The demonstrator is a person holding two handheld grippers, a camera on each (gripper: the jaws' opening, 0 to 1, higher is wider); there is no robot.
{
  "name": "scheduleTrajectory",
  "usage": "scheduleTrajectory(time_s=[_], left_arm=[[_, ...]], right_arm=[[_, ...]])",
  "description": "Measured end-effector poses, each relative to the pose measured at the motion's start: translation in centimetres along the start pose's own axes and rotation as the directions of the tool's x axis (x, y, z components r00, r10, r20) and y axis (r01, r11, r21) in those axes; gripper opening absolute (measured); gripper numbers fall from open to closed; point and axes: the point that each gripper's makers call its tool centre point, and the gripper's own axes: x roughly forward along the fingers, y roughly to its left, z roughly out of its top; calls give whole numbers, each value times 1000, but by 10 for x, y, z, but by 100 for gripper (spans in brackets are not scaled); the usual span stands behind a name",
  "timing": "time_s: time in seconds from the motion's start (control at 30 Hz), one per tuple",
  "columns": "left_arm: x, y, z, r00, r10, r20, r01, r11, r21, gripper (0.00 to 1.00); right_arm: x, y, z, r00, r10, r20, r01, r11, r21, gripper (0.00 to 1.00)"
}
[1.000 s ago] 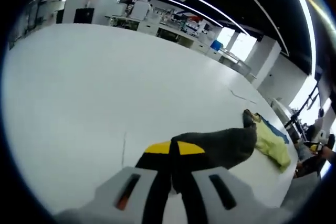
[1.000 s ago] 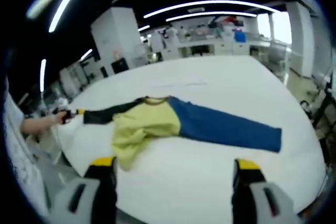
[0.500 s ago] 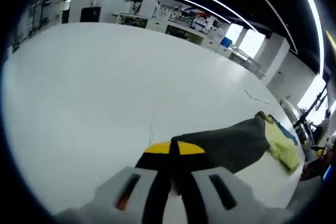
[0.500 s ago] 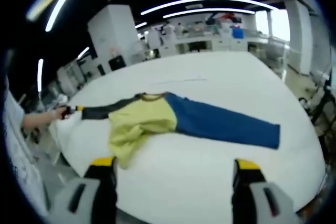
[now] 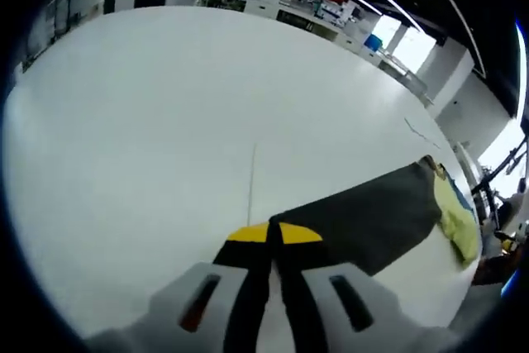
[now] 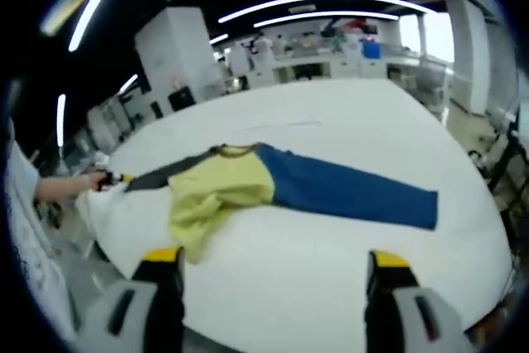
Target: Fold the garment on the visible template until the final outline fits inside the template.
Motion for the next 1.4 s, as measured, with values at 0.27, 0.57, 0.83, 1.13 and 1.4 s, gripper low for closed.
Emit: scheduleTrajectory(time_s=[0.27, 0.57, 0.83, 1.13, 1.4], left_arm=[[4, 2, 0, 1000, 9, 19, -9, 1000, 16, 0], [-3, -9, 8, 997, -17, 81, 9, 995, 100, 10], [-22, -52, 3, 981, -163, 105, 129, 953, 275, 26], [-44, -131, -16, 930, -363, 52, 296, 828, 477, 45], [-67, -194, -21, 869, -493, 38, 385, 723, 574, 64]], right_arm=[[2, 3, -4, 1000, 7, -7, -7, 1000, -2, 91], [-3, 5, 1, 1000, 11, 8, -11, 1000, -11, 91], [-2, 7, -1, 1000, 24, 17, -24, 1000, -13, 91], [3, 24, 1, 998, 68, 10, -67, 997, -48, 92], [6, 33, 0, 995, 99, 2, -99, 992, -72, 92]])
